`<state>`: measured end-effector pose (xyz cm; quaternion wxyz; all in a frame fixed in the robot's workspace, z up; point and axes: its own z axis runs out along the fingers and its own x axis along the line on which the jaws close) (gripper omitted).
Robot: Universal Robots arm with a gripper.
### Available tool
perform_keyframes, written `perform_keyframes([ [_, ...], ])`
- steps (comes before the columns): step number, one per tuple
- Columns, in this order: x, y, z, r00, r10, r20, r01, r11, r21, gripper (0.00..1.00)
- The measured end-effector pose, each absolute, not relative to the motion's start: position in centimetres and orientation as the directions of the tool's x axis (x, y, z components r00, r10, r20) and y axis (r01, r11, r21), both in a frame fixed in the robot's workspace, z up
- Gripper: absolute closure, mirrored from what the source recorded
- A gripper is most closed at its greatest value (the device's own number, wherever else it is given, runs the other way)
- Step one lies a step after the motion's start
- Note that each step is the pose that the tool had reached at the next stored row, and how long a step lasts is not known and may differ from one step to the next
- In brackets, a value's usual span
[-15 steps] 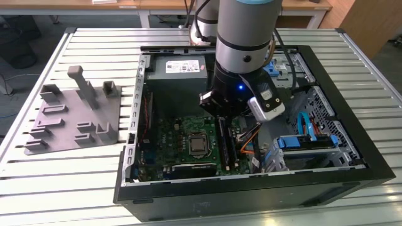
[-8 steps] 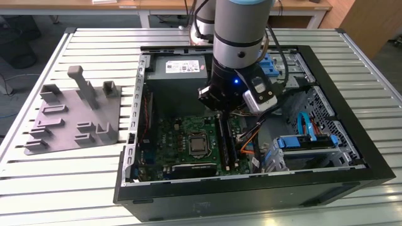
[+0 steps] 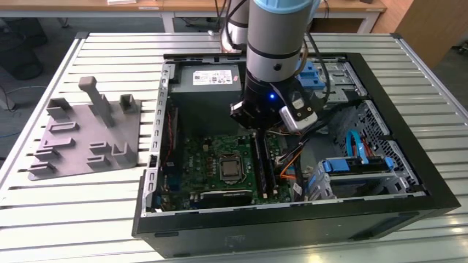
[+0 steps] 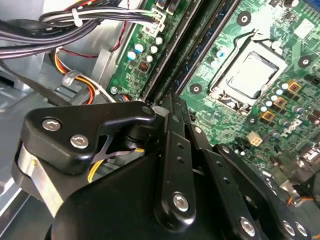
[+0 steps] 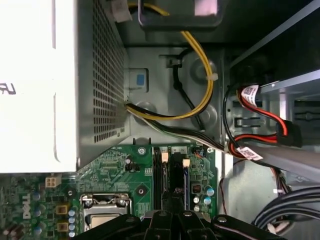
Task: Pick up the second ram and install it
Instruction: 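Press down the second ram until it locks into place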
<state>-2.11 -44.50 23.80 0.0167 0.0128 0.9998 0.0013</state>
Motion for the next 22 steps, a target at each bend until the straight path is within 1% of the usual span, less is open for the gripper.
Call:
perform_keyframes([
  [13, -2.1, -44.5, 21.7, -0.999, 0.026, -0.033, 0.026, 1.000, 0.002, 0.90],
  [16, -2.1, -44.5, 21.8, -0.999, 0.026, -0.035, 0.026, 1.000, 0.004, 0.90],
  [19, -2.1, -44.5, 23.1, -0.999, 0.026, -0.035, 0.025, 1.000, 0.003, 0.90],
  [22, -2.1, -44.7, 23.3, -0.999, 0.025, -0.035, 0.025, 1.000, 0.003, 0.90],
])
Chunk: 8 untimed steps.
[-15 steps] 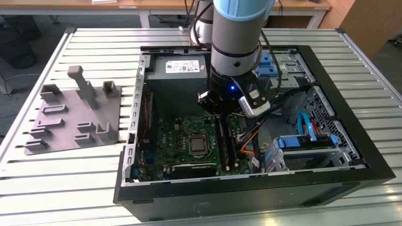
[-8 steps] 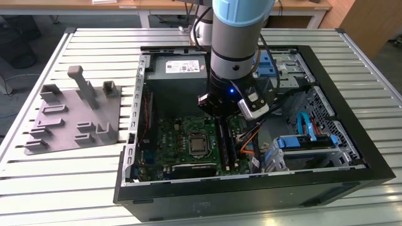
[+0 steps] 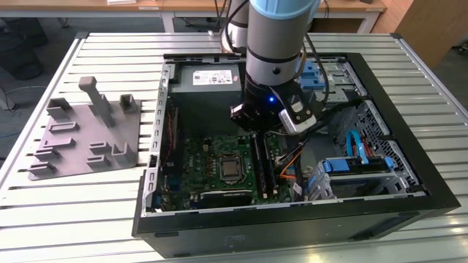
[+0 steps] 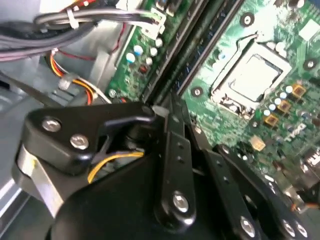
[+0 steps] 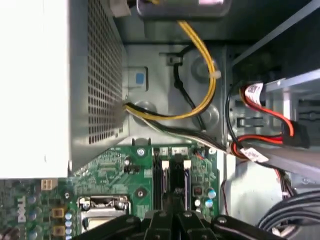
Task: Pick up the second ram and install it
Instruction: 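Press down the second ram until it locks into place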
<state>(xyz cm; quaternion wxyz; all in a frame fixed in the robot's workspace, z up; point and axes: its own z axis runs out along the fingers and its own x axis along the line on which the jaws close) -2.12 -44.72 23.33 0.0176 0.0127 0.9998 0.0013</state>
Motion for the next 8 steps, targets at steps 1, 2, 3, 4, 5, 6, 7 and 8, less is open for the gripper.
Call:
perform_keyframes([
  [1, -2.1, -45.1, 23.3, -0.999, 0.025, -0.035, 0.025, 1.000, 0.003, 0.90],
  [2, -2.1, -45.5, 23.3, -0.999, 0.025, -0.035, 0.025, 1.000, 0.003, 0.90],
  [3, -2.1, -45.9, 23.3, -0.999, 0.025, -0.035, 0.025, 1.000, 0.003, 0.90],
  [4, -2.1, -46.4, 23.2, -0.999, 0.025, -0.035, 0.025, 1.000, 0.003, 0.90],
  [5, -2.1, -46.8, 23.2, -0.999, 0.025, -0.035, 0.025, 1.000, 0.003, 0.90],
  [6, -2.1, -47.3, 23.2, -0.999, 0.025, -0.035, 0.025, 1.000, 0.003, 0.90],
  [7, -2.1, -47.7, 23.1, -0.999, 0.025, -0.035, 0.025, 1.000, 0.003, 0.90],
  [8, -2.1, -48.2, 23.1, -0.999, 0.025, -0.035, 0.025, 1.000, 0.003, 0.90],
])
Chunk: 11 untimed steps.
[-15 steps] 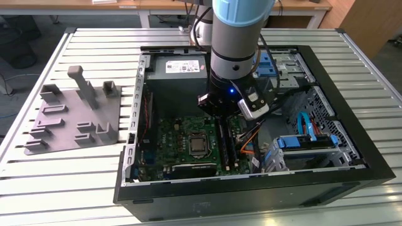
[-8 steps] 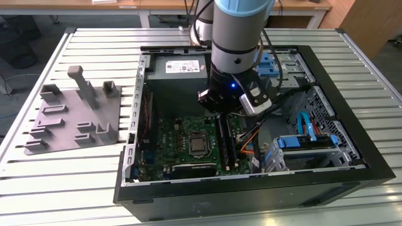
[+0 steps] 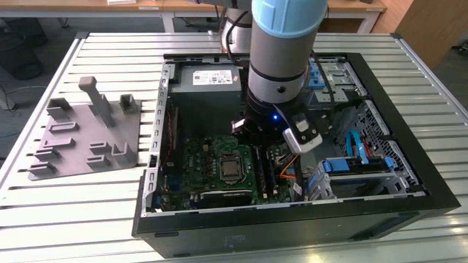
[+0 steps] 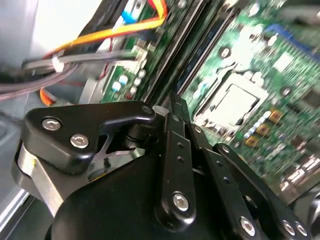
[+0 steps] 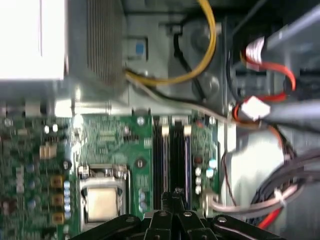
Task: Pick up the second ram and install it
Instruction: 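Press down the second ram until it locks into place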
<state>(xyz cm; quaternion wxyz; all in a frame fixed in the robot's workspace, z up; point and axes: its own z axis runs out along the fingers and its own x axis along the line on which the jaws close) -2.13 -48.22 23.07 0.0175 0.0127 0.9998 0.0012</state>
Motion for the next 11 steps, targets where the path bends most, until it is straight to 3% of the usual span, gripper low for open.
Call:
perform_keyframes([
  [11, -2.2, -51.4, 22.4, -0.999, 0.025, -0.035, 0.025, 1.000, -0.010, 0.90],
])
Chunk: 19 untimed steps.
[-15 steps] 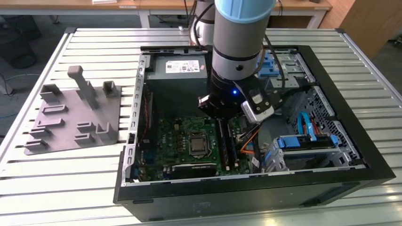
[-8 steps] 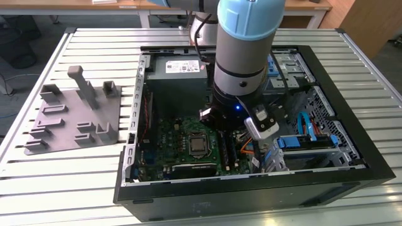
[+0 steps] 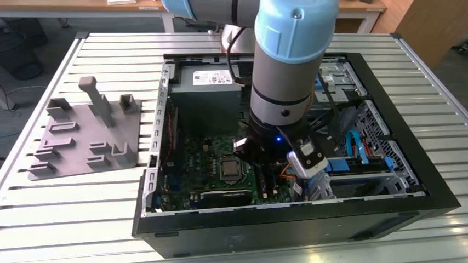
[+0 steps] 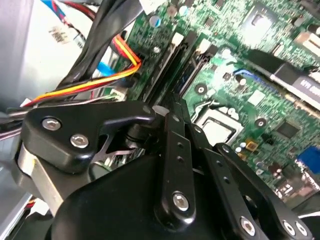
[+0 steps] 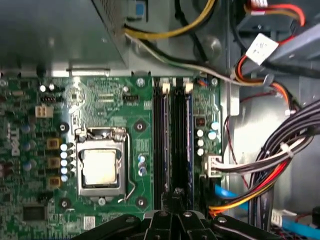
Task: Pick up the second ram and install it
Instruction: 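Press down the second ram until it locks into place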
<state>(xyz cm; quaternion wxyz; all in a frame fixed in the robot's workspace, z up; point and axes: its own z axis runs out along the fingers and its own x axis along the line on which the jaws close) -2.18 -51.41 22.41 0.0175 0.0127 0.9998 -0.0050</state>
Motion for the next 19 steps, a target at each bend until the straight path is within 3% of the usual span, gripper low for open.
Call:
perform_keyframes([
  [4, -2.20, -51.54, 22.31, -0.999, 0.023, -0.036, 0.025, 0.998, -0.050, 0.90],
  [9, -2.21, -51.94, 21.90, -0.999, 0.022, -0.036, 0.025, 0.997, -0.067, 0.90],
  [19, -2.20, -52.20, 22.60, -0.999, 0.022, -0.037, 0.024, 0.997, -0.071, 0.90],
])
